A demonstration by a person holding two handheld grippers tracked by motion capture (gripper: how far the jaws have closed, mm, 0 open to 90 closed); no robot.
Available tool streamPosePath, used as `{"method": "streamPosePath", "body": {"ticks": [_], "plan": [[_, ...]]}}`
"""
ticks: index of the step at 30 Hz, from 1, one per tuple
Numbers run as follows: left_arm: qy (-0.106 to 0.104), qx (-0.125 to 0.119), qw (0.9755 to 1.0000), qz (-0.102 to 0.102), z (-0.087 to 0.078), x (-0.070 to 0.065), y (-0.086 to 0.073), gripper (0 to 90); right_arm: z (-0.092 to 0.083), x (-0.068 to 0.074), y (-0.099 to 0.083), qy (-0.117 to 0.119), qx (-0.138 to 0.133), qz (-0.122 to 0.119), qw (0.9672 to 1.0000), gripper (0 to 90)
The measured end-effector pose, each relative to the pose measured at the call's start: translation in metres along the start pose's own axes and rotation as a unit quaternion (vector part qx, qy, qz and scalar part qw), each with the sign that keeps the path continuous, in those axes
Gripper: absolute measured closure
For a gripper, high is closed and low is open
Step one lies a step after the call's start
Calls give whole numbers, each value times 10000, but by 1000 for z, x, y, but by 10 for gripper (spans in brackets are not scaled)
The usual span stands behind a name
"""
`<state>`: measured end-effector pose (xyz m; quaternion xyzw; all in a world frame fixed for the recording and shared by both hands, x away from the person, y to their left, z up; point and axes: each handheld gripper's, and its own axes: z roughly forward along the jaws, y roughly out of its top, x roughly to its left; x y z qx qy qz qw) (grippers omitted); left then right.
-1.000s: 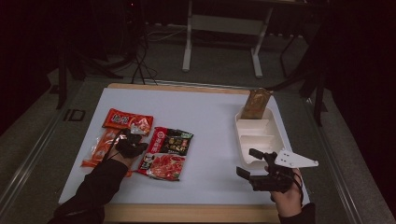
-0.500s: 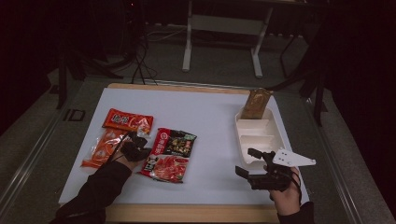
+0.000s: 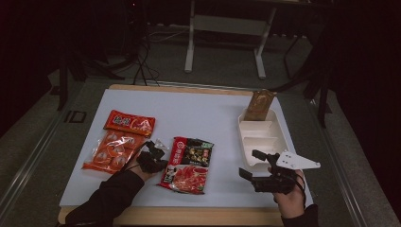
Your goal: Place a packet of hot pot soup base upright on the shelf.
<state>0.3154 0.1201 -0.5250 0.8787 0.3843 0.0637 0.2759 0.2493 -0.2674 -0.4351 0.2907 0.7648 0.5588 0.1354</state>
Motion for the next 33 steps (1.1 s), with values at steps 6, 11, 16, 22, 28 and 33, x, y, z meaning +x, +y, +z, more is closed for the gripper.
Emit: {"method": "streamPosePath", "body": {"ticks": [6, 11, 16, 22, 28, 33], "plan": [[-147, -7, 9999, 38, 4, -11, 4, 900, 0, 1, 0, -24, 12, -47, 10000, 155], [-239, 45, 9996, 112, 7, -22, 7, 900, 1, 1, 0, -44, 19, -69, 10000, 155], [-342, 91, 9992, 175, 8, -29, 9, 900, 1, 1, 0, -28, 17, -56, 10000, 155], [-468, 126, 9984, 276, 9, -37, 9, 900, 1, 1, 0, -14, 12, -56, 10000, 155], [-517, 1, 9985, 193, 7, -32, 10, 900, 2, 2, 0, -20, 30, -77, 10000, 155], [-299, -460, 9985, -42, -10, -21, 23, 898, 2, 3, 0, -8, 37, -73, 10000, 155]]}}
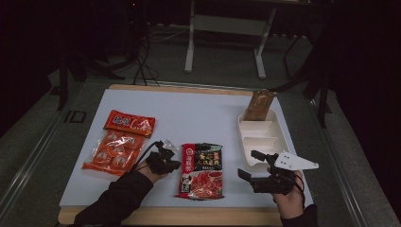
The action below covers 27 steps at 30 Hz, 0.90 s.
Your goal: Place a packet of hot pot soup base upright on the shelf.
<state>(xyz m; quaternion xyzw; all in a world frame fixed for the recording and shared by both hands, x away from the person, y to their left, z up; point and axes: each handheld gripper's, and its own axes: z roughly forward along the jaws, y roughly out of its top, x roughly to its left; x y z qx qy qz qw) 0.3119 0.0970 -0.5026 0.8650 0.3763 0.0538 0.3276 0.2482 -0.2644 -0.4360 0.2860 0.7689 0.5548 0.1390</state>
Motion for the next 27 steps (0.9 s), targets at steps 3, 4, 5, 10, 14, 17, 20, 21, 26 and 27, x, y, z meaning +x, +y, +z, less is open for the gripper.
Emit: {"method": "streamPosePath", "body": {"ticks": [3, 4, 5, 10, 14, 17, 20, 21, 26, 27], "plan": [[74, -286, 9994, -179, -5, 6, 12, 857, 1, 1, 0, 9, 8, -25, 10000, 155], [81, -332, 9991, -248, -3, 7, 16, 830, 1, 1, 0, 15, 12, -26, 10000, 155], [139, -352, 9987, -339, -1, 9, 19, 768, 2, 2, 0, 1, 24, -39, 10000, 155], [147, -333, 9970, -680, 16, 14, 28, 561, 3, 3, -1, 29, 50, -80, 10000, 155], [116, -279, 9947, -980, 30, 21, 32, 468, 4, 4, -1, 36, 81, -95, 9999, 155], [276, -347, 9937, -1028, 36, 24, 34, 471, 4, 4, -2, 34, 82, -107, 9999, 155], [333, -394, 9918, -1168, 43, 24, 35, 470, 4, 5, -2, 24, 90, -121, 9999, 155], [331, -362, 9920, -1160, 46, 23, 35, 470, 4, 5, -2, 22, 89, -122, 9999, 155], [326, -239, 9934, -1074, 58, 19, 31, 476, 4, 4, -2, 17, 87, -133, 9999, 155], [301, -234, 9938, -1046, 58, 19, 32, 491, 4, 5, -2, 14, 86, -132, 9999, 155]]}}
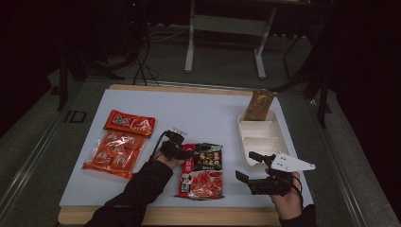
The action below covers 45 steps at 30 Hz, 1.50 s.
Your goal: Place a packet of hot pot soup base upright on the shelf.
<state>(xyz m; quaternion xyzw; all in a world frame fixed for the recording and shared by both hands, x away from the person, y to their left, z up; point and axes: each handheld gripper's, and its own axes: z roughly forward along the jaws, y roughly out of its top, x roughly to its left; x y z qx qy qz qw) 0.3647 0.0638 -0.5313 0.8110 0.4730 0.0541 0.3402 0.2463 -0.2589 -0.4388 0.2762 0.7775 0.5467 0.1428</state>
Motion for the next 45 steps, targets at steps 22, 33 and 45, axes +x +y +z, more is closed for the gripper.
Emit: {"method": "streamPosePath", "body": {"ticks": [22, 33, 45], "plan": [[-477, -775, 9954, 298, -35, -25, 9, 873, -3, -5, 2, -52, -15, 7, 10000, 154], [-591, -1257, 9877, 721, -69, -51, 11, 873, -5, -4, 5, -234, 64, -44, 9997, 130], [-952, -1625, 9753, 1153, -100, -77, 9, 872, -7, -3, 6, -148, 78, 327, 9993, 101]]}}
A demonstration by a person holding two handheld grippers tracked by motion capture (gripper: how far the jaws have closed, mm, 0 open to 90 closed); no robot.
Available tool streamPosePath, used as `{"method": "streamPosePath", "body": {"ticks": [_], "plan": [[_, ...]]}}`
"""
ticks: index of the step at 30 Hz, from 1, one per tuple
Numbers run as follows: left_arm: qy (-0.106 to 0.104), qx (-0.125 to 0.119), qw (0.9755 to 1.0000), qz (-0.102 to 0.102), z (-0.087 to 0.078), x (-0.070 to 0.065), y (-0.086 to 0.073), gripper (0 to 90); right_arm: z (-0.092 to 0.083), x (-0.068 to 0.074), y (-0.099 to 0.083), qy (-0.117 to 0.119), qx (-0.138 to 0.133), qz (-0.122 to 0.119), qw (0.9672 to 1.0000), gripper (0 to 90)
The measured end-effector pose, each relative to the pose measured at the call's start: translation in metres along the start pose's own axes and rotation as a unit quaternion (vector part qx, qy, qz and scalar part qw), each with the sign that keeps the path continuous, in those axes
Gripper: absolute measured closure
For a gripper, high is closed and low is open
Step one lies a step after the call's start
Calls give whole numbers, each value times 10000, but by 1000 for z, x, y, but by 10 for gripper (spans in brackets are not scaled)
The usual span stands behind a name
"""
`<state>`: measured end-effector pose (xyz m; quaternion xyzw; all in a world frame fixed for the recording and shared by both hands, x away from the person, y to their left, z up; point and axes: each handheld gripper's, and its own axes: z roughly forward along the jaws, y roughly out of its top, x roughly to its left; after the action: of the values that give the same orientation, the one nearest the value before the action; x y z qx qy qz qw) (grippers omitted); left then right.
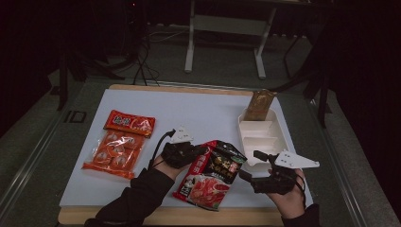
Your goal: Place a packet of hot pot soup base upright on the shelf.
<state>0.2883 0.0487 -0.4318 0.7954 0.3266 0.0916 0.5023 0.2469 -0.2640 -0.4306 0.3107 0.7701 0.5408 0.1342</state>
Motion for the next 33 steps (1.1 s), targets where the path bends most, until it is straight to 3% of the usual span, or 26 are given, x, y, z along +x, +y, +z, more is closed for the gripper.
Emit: {"method": "streamPosePath", "body": {"ticks": [3, 8, 12, 16, 19, 23, 24, 29, 33], "plan": [[-104, -71, 9998, 152, -5, -8, 4, 871, -1, 3, 2, -40, 11, -67, 10000, 135], [-263, -367, 9987, 256, -16, -18, 11, 871, 3, 6, 1, 95, -1, 33, 9999, 197], [-492, -716, 9961, 123, -24, -20, 16, 871, 1, 7, 4, 180, -119, 64, 9997, 250], [-651, -1018, 9927, -18, -29, -19, 20, 871, -2, 7, 9, 354, -263, 171, 9989, 428], [-622, -1117, 9918, 46, -29, -21, 19, 870, -4, 9, 10, 439, -251, 175, 9986, 507], [-595, -1127, 9918, 29, -27, -20, 17, 869, -5, 9, 12, 508, -299, 233, 9980, 565], [-582, -1143, 9917, -27, -26, -18, 16, 868, -8, 7, 14, 543, -371, 385, 9971, 671], [-648, -1084, 9919, -128, -19, -14, 10, 868, -6, 4, 15, 531, -263, 493, 9970, 730], [-839, -976, 9915, -206, -15, -11, 8, 857, -8, -1, 17, 589, -278, 672, 9956, 759]]}}
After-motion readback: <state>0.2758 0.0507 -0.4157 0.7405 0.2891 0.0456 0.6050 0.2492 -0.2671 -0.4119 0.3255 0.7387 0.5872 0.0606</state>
